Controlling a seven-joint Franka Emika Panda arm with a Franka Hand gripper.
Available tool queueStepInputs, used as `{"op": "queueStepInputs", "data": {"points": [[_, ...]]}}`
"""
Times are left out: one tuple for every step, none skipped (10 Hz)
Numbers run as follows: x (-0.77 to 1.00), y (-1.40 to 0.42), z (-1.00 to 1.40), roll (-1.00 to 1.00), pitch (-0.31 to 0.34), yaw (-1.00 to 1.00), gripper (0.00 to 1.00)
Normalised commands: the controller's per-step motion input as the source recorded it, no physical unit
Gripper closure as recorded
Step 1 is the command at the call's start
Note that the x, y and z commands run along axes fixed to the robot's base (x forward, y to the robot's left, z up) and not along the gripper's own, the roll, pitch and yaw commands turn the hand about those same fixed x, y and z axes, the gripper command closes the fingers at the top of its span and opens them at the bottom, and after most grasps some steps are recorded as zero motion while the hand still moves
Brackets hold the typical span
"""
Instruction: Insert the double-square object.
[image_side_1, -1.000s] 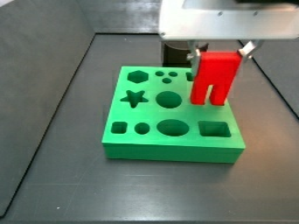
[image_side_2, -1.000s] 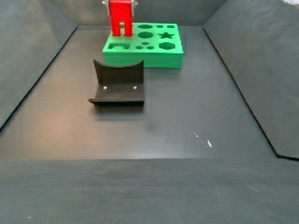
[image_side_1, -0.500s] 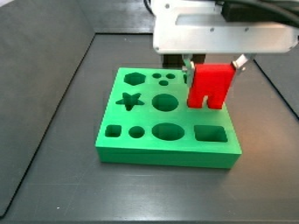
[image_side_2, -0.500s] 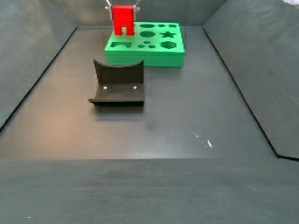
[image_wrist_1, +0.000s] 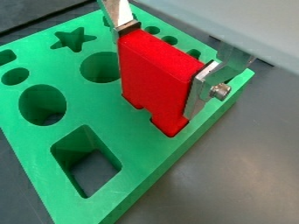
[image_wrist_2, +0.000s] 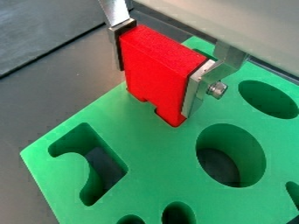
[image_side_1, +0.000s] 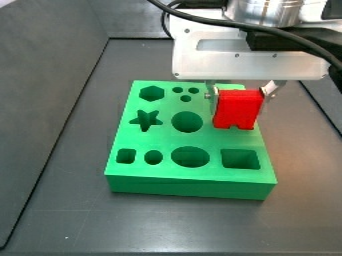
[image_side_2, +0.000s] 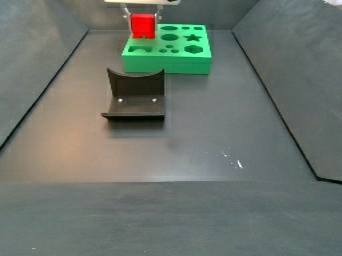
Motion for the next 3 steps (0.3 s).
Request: {"op": "queueStepInputs", "data": {"points": [[-0.01,0.0,-0.05,0.0,-0.07,0.0,1.0],[0.0,0.0,0.0,0.0,-0.004,0.0,1.0],[0.0,0.0,0.0,0.0,0.0,0.0,1.0]]}}
